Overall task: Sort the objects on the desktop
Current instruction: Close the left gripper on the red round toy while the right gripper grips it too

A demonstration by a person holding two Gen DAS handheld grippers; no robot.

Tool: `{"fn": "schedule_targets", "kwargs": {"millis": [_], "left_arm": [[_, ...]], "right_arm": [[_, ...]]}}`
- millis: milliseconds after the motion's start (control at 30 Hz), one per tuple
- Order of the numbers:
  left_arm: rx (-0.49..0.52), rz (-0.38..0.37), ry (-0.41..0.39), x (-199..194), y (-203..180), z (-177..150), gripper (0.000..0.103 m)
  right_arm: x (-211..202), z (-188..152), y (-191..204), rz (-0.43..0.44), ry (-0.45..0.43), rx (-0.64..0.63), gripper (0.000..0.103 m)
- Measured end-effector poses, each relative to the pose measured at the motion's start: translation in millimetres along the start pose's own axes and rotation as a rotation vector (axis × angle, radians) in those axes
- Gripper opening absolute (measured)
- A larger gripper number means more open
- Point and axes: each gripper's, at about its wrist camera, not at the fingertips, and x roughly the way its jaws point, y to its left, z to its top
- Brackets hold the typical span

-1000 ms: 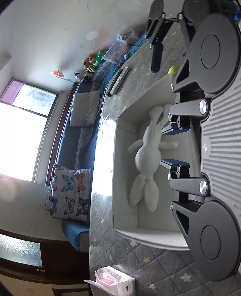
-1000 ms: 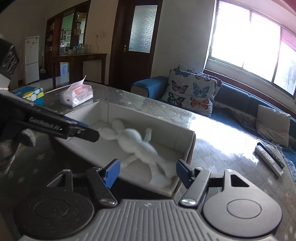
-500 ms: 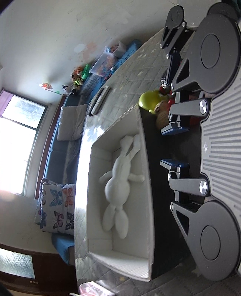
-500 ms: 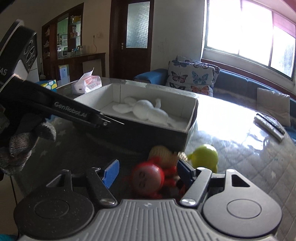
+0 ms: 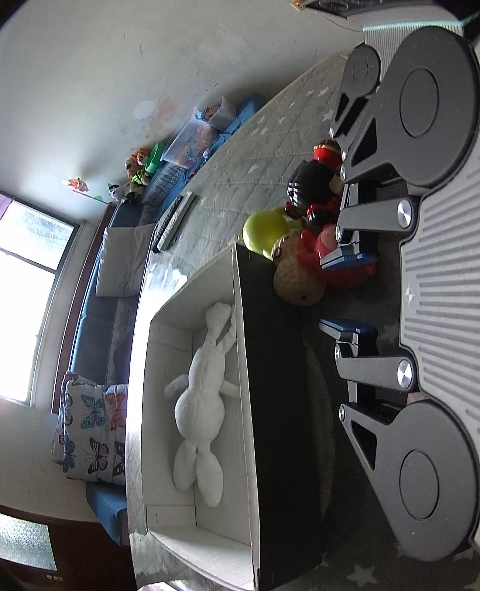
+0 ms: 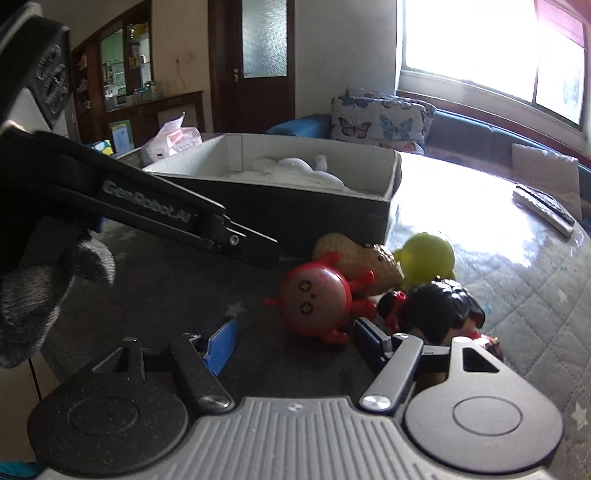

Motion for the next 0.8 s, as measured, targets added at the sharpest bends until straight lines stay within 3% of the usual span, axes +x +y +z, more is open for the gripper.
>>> {"fn": "schedule_targets", "kwargs": {"millis": [467,667,800], "left_arm": [[0.007,-0.081,0.024,6,-11,3,0.033],[0.017,-0.082,0.061,16,-14,5,0.033],[0.005,-0.09,0.077,19,-12,7,0.033]], "right_arm": [[12,0,-2,-0.021,0.008,0.031,0.071],[14,0,-4,-0.013,0.01,0.047,0.07],[15,2,-6,-0.008,0.01,0.062,0.065]]}}
